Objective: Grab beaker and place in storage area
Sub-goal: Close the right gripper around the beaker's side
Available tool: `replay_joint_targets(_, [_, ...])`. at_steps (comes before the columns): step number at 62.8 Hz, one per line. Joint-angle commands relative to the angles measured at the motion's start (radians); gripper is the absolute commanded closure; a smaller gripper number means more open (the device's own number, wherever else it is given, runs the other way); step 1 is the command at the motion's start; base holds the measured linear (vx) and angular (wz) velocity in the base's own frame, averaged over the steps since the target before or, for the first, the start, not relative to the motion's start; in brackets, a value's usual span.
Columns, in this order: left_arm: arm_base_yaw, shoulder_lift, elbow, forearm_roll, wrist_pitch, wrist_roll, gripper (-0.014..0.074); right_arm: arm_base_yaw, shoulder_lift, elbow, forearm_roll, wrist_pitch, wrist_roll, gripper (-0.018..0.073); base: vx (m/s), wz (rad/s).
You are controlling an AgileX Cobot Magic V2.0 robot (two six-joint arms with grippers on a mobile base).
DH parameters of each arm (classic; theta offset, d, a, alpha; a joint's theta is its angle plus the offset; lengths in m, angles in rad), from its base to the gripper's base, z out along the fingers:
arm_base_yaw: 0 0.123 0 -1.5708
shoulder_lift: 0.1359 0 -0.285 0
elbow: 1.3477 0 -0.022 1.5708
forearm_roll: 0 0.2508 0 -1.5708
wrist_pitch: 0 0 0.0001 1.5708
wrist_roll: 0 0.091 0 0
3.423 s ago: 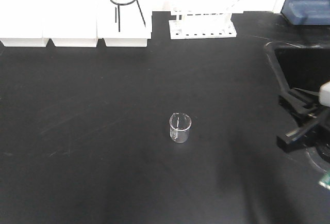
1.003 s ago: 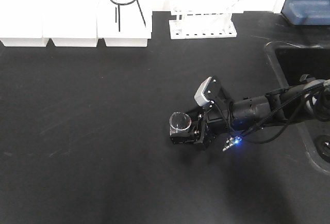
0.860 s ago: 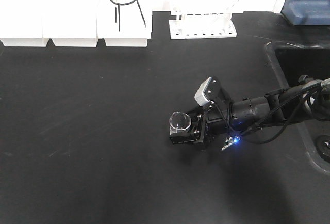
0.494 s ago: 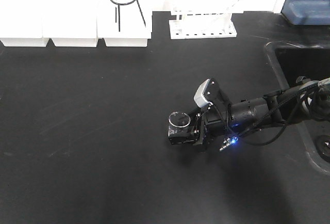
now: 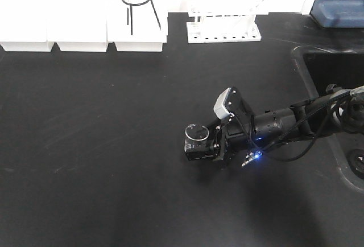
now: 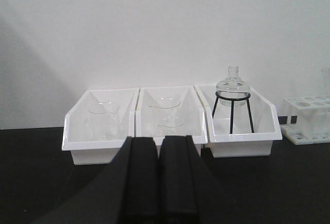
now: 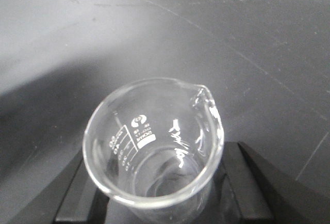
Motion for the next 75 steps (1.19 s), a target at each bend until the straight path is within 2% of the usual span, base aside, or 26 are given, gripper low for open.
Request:
replay_joint_targets(1, [0.000,0.011,-0.033,-0.005,-0.086,-0.008,0.0603,-0.004,-0.064,-0.015,0.041,0.067,-0.010,0.0545,0.00,0.00])
replay_joint_targets(9, [0.000,0.011,-0.033,-0.005,-0.086,-0.008,0.0603,-0.004,-0.120,-0.015,0.041,0.053,-0.010,0.0568,0.00,0.00])
replay_joint_targets(40, [0.000,0.011,-0.033,-0.005,-0.086,-0.008,0.0603,-0.004,-0.368,-0.015,0.041,0.058,-0.010,0.0565,0.00,0.00])
replay_joint_targets(75, [0.000,0.011,-0.033,-0.007,-0.086,-0.008,0.0603,-0.004,-0.388,-0.014,0.037,0.073,-0.010,0.0565,0.00,0.00])
